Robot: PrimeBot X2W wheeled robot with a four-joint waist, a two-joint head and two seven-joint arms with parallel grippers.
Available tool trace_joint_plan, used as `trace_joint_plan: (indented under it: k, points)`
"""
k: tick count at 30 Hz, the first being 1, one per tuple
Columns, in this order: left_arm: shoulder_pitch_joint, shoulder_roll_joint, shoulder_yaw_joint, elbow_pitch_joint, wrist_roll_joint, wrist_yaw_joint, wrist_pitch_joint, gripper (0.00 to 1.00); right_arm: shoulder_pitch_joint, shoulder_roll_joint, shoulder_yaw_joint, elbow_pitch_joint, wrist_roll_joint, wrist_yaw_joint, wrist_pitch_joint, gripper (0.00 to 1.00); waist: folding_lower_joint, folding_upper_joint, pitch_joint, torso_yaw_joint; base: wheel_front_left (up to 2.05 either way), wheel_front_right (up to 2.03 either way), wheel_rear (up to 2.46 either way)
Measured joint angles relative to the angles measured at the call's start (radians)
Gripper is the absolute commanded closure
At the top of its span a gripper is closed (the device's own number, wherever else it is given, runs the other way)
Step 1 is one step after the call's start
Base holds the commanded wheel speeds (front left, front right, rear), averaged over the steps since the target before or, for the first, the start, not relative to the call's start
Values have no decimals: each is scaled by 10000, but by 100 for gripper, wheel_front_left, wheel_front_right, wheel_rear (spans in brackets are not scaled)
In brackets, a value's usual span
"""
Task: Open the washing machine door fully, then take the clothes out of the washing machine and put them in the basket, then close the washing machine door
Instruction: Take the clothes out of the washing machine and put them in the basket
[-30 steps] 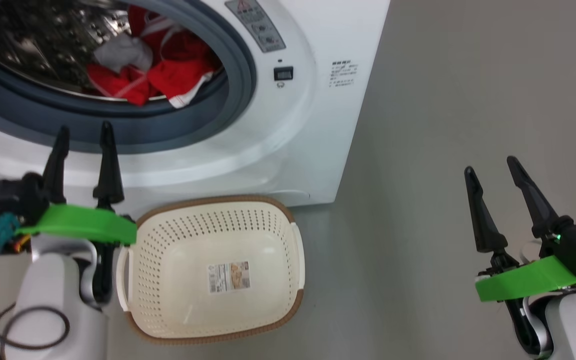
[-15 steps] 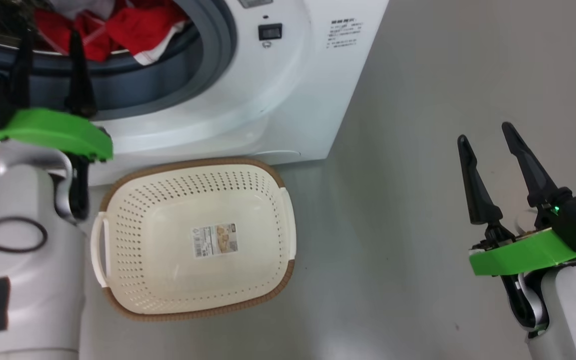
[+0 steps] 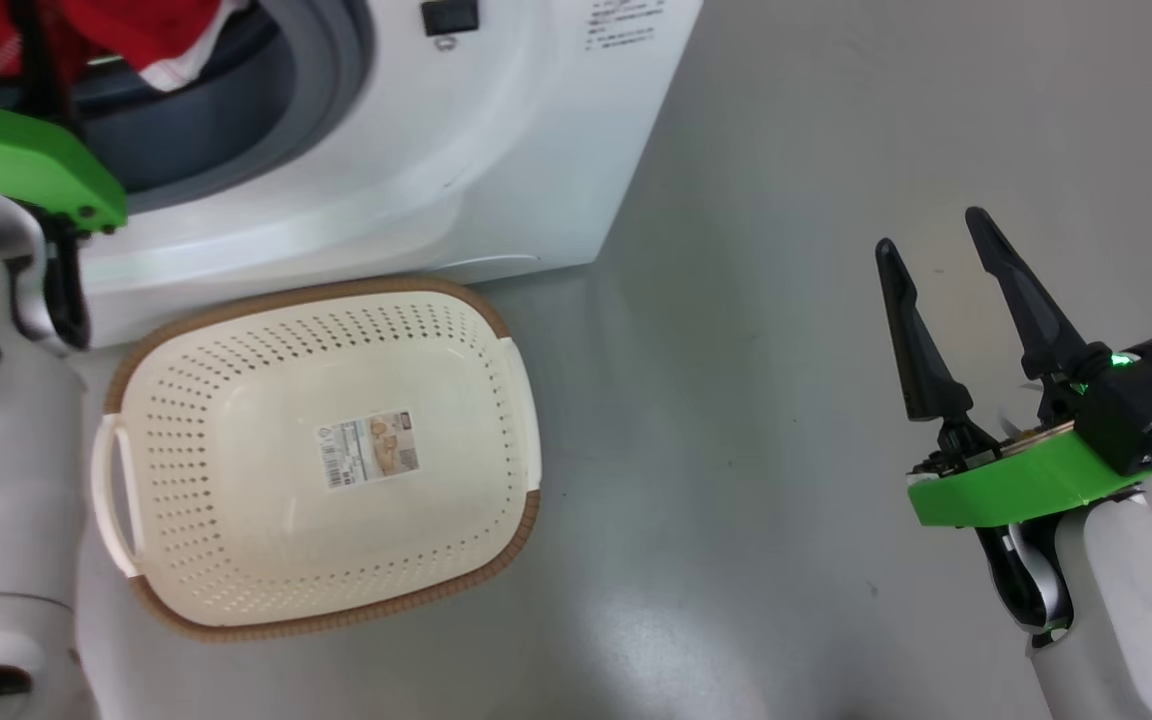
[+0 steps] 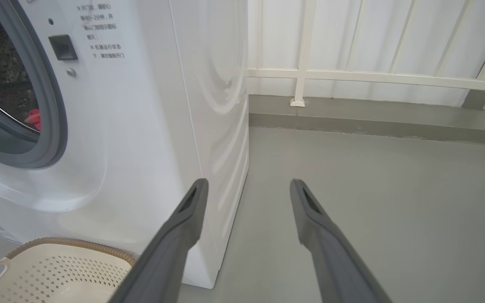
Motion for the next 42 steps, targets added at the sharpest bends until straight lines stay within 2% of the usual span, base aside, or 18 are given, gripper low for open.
trace_joint_plan:
  k: [3,11,16,24,26,27,35,42]
  points:
    - [-315,307,-90,546,217,282,40,0,-174,2,88,42,4,0,0,0,0,0,160,-180,0,0,0]
    - [-1166,792,-236,1515,399,545,318,0,-321,73,270,288,205,0,0,0,0,0,555,-553,0,0,0]
    - [-1414,1124,-477,2025,646,986,602,0,-338,107,422,357,441,0,0,0,0,0,684,-770,0,0,0]
    - [-1618,1354,-855,2481,934,1246,1124,0,-499,150,550,412,616,0,0,0,0,0,808,-958,0,0,0]
    - [-1655,1375,-915,2529,961,1312,1175,77,-499,155,552,435,616,0,0,0,0,0,806,-954,0,0,0]
    - [-1666,1384,-940,2545,984,1312,1239,100,-499,165,554,447,617,0,0,0,0,0,802,-953,0,0,0]
    - [-1669,1394,-1060,2642,941,1312,1429,100,-507,207,564,447,671,0,0,0,0,0,789,-888,0,0,0]
    - [-1657,1308,-926,2554,531,1250,625,100,-507,198,495,447,721,0,0,0,0,0,682,-764,0,0,0]
